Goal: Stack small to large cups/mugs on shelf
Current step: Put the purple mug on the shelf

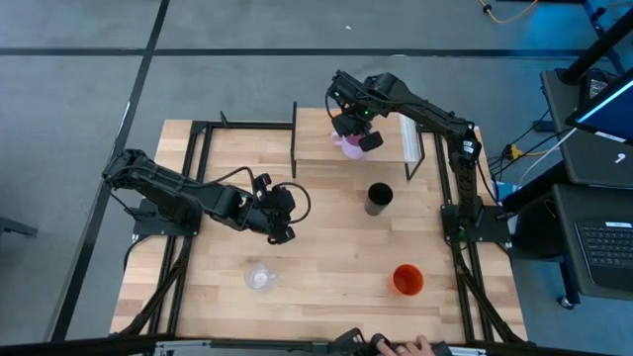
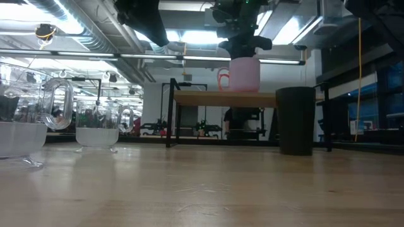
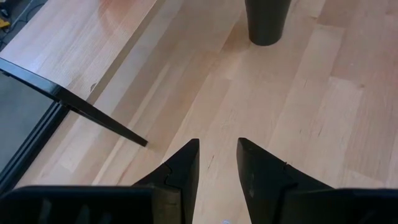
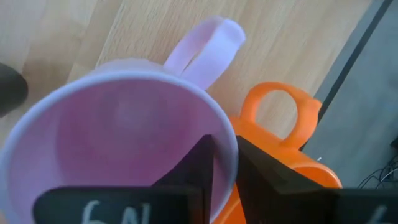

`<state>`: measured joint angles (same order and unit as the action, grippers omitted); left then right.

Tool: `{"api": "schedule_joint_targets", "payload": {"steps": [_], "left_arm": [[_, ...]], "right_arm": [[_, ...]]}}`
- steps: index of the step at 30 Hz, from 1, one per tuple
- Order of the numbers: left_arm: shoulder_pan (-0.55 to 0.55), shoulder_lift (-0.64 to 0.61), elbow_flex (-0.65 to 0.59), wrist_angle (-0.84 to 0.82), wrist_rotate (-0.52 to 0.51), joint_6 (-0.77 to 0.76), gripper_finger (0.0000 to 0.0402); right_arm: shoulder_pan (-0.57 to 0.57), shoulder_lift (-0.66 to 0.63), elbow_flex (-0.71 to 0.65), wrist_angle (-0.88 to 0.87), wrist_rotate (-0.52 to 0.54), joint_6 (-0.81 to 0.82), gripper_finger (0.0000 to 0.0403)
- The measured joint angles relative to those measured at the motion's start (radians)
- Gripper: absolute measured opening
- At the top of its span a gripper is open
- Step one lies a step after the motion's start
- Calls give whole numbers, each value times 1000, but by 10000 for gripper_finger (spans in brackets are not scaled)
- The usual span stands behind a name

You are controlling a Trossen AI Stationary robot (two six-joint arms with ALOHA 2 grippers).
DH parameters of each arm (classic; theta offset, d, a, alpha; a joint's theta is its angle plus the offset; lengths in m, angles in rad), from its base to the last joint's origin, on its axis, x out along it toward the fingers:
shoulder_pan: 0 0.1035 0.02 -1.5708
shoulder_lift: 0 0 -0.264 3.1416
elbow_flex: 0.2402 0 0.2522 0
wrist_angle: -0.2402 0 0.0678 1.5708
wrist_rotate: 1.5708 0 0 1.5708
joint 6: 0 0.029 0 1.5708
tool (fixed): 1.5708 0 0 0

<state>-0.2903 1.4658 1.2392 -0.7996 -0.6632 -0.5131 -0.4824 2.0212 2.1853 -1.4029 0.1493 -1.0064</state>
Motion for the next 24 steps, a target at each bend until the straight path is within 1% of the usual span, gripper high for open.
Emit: {"api": "schedule_joint_targets", "payload": {"steps": [6,14,19,22,24], "left_arm": [[0,0,0,0,0,0,102],[0,0,0,0,0,1,102],[0,0,0,0,0,1,102],[0,0,0,0,0,1,102],[0,0,0,0,0,1,102]], "right_arm": [[0,-1,0,0,-17,10,65],[0,-1,0,6,-26,-2,100],[0,-1,0,7,-28,-35,108],[0,-1,0,21,-29,-19,108],[1,-1,1,42,-28,23,108]]}}
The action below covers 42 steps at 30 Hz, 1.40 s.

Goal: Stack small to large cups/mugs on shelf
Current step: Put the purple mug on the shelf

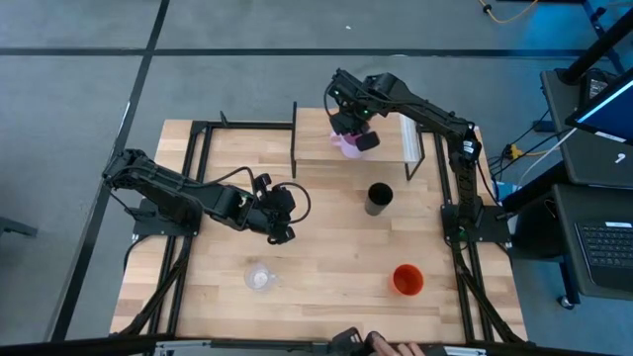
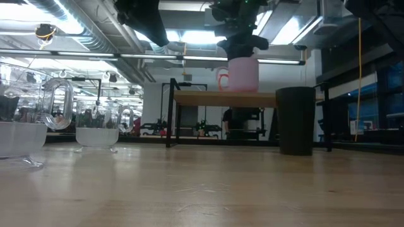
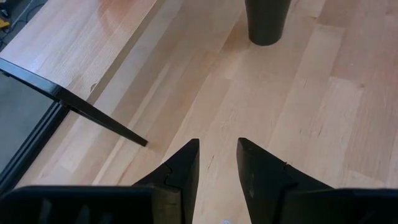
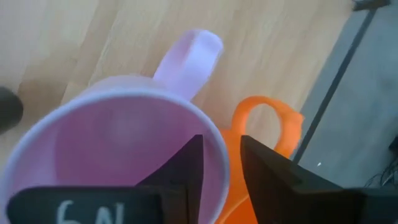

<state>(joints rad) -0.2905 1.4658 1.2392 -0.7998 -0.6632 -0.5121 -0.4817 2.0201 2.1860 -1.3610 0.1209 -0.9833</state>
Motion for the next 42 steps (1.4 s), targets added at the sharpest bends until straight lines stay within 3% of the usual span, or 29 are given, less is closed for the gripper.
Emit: {"api": "schedule_joint_targets", "payload": {"steps": [27,33,36,42], "left_arm": [[0,0,0,0,0,0,102],[0,0,0,0,0,0,102],[0,0,0,-1,0,0,102],[0,0,0,-1,0,0,102]], "right_arm": [[16,-51,1,-22,60,11,108],[42,-71,64,-52,55,14,108],[57,-75,123,-84,53,93,108],[71,-81,165,-37,-142,333,108]]}}
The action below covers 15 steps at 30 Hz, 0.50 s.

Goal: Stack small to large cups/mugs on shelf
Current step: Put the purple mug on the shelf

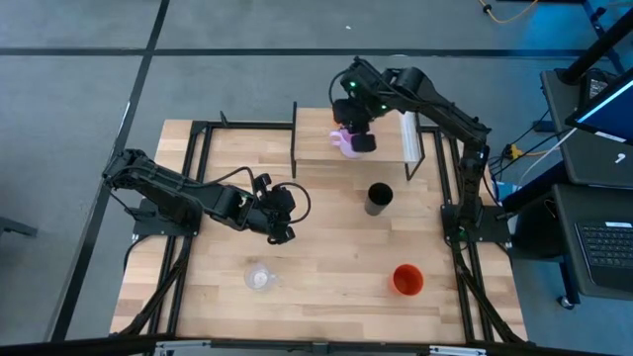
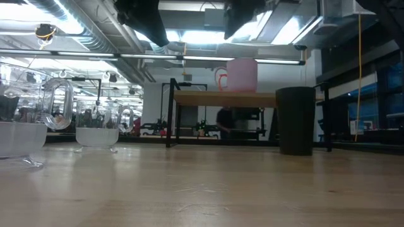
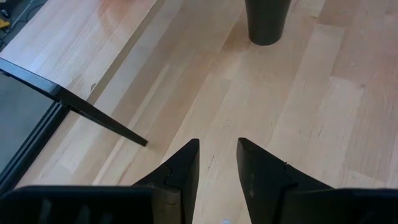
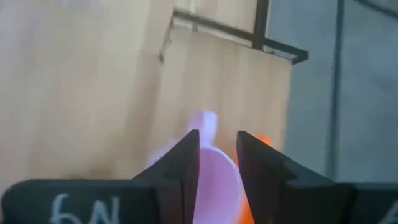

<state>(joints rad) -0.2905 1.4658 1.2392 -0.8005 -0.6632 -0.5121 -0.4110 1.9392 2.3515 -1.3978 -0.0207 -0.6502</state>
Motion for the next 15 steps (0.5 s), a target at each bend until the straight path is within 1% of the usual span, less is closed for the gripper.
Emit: {"api": "schedule_joint_targets", "payload": {"steps": [2,4,9,15], "left_arm": [[0,0,0,0,0,0,102],[0,0,0,0,0,-1,102],[0,0,0,0,0,0,102],[0,0,0,0,0,0,102]], "right_arm": [[1,4,0,14,-30,92,108],[1,13,0,21,-45,116,108],[3,63,-1,52,-44,150,108],[7,115,-1,39,-41,151,108]]}}
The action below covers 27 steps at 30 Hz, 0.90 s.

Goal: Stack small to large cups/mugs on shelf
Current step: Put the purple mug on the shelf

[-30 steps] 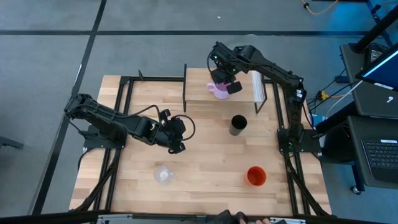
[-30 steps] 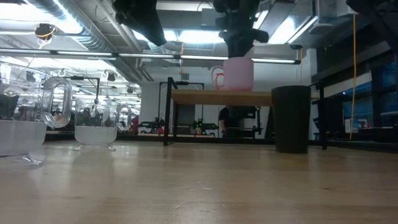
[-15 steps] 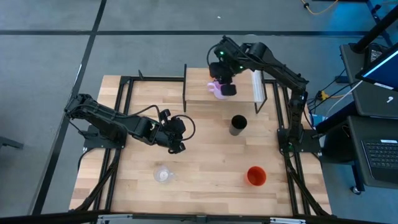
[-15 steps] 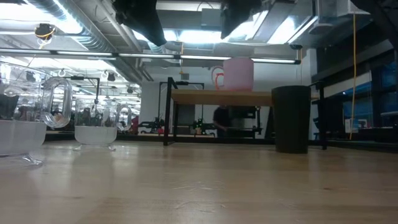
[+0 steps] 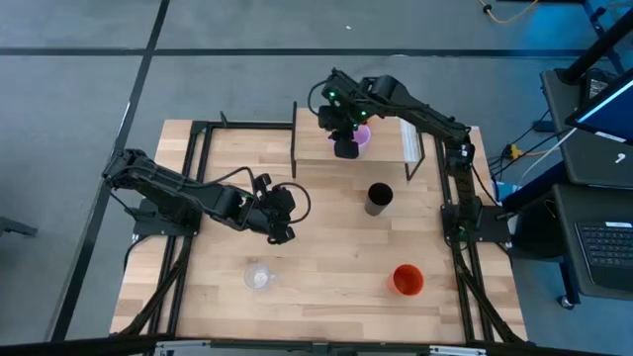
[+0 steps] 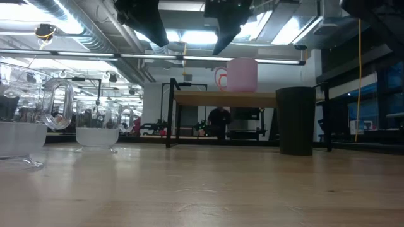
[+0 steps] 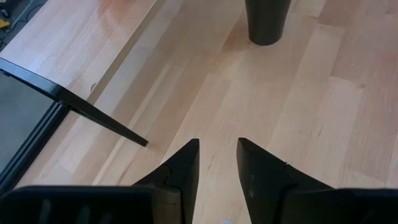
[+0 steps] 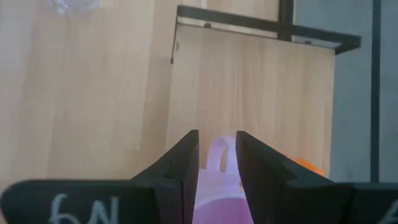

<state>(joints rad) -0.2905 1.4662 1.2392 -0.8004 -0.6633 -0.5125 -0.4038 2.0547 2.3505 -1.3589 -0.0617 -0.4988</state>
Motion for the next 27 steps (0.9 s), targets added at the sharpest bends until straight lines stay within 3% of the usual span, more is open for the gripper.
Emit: {"api": "schedule_joint_targets", "payload": {"steps": [17,27], "left_arm": [[0,0,0,0,0,0,102],[0,0,0,0,0,0,102]], "right_arm": [[-5,36,0,-86,142,-2,108],[-6,32,2,-103,148,-3,108]]}}
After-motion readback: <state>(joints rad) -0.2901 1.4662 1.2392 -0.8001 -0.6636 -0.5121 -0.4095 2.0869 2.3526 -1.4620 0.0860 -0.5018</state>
